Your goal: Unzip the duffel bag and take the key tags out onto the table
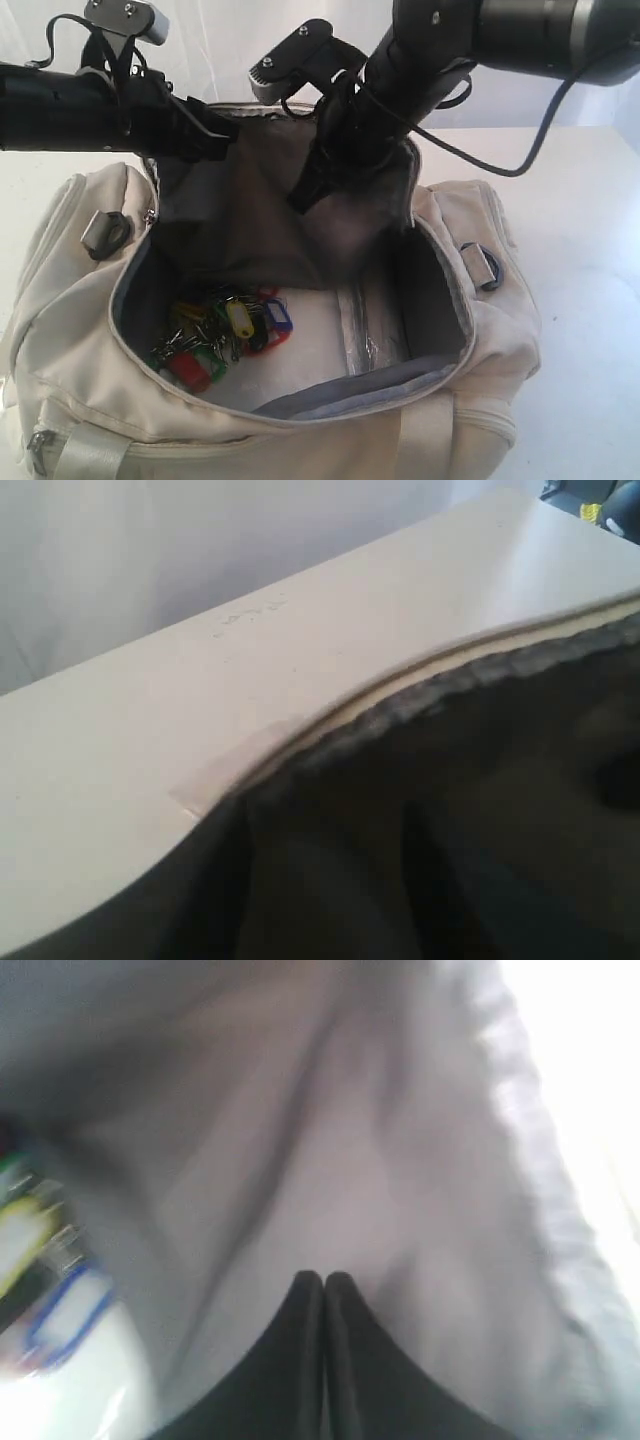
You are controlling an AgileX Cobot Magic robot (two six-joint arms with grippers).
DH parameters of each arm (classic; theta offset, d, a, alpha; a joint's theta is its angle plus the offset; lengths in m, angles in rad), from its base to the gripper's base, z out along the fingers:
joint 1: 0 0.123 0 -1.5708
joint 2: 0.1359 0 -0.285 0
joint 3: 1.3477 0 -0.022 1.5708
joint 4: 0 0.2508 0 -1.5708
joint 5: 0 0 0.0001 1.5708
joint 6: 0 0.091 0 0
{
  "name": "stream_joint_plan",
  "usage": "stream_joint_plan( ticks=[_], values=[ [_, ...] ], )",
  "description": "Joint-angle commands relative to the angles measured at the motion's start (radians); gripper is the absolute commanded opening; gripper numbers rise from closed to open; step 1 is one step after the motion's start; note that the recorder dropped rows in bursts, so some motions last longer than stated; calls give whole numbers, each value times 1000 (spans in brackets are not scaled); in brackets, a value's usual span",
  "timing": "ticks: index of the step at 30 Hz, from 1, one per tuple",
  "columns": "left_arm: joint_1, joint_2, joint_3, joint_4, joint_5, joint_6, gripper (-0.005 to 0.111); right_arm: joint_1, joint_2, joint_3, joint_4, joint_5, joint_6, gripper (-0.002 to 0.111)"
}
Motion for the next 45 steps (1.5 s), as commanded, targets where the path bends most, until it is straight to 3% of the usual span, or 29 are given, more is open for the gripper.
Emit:
stream_joint_plan(
  ticks=[1,6,18,23,28,31,39,43,45],
  values=[
    [1,-4,7,15,-64,-1,52,-76,82,-31,-44,-114,26,0],
    [1,-4,48,33,-164,5,52,-137,158,-102,-34,-121,26,0],
    [1,-4,80,68,-264,31,52,-146,182,-224,-32,-54,34,1],
    [1,-13,80,56,-297,31,52,-146,109,-276,-36,-27,42,19],
    [1,-80,63,56,-280,31,52,-146,30,-276,-16,-7,42,48],
    [1,-119,44,56,-258,49,52,-146,-8,-276,54,40,40,56],
    [1,-213,32,13,-268,63,52,-144,-70,-225,394,316,-154,57],
    [1,-296,41,-180,-285,278,52,-144,-108,-111,524,334,-225,55],
    [1,-340,67,-254,-360,421,52,-144,-139,-35,546,331,-250,51]
  ],
)
